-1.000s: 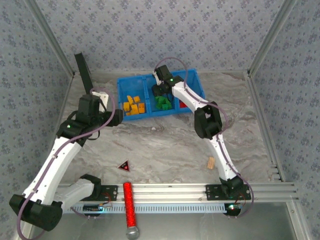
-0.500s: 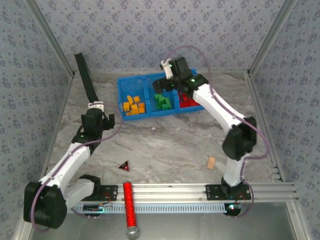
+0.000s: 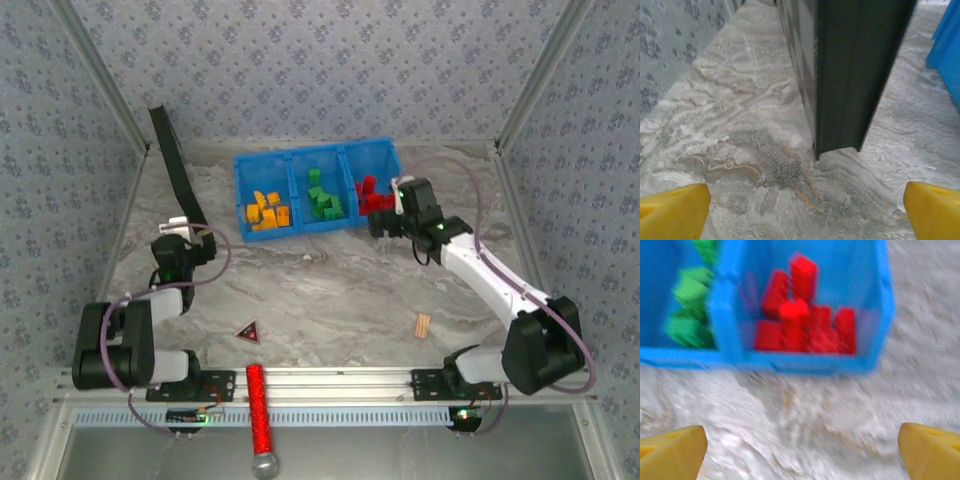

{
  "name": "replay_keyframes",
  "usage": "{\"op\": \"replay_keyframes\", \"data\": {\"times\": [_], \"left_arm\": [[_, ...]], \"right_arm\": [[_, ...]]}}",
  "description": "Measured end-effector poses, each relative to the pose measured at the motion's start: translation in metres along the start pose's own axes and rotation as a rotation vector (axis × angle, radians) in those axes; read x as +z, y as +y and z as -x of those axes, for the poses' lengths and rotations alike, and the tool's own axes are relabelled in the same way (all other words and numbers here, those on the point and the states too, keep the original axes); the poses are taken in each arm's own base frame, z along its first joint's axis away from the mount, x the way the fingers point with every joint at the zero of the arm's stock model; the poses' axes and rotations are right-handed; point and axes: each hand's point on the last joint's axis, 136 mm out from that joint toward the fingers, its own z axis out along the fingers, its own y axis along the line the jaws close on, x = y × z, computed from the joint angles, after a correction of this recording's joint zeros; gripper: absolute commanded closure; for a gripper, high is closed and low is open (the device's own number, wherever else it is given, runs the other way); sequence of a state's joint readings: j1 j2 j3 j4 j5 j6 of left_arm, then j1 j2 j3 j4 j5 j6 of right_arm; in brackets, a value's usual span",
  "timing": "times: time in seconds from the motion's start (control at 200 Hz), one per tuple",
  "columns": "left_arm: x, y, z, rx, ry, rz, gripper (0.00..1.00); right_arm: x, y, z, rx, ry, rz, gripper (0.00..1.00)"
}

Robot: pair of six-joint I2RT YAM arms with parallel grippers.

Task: Sort the legos into containers by color
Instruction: Reset both arms

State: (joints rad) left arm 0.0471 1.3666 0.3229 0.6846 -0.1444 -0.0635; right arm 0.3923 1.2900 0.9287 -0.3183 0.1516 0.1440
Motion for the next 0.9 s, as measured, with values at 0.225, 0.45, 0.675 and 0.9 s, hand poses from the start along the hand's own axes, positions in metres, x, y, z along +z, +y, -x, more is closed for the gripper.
{"op": "replay_keyframes", "data": {"times": [0.225,0.45,0.675,0.9], "left_arm": [[0.023,-0.016,-0.019,0.01,0.053,-0.07,0.01],[0.027,-0.025,-0.002,0.023,0.011,-0.093,0.01],[0.027,-0.026,-0.002,0.03,0.008,-0.095,0.01],[0.027,-0.026,-0.002,0.032,0.008,-0.095,0.01]], "right_arm": [[0.001,-0.045,-0.041,0.087,-0.159,-0.077,0.0],[0.013,-0.078,-0.046,0.107,-0.235,-0.162,0.0],[0.036,-0.102,-0.041,0.031,-0.257,-0.235,0.0],[0.061,-0.111,-0.062,-0.026,-0.243,-0.214,0.0]]}}
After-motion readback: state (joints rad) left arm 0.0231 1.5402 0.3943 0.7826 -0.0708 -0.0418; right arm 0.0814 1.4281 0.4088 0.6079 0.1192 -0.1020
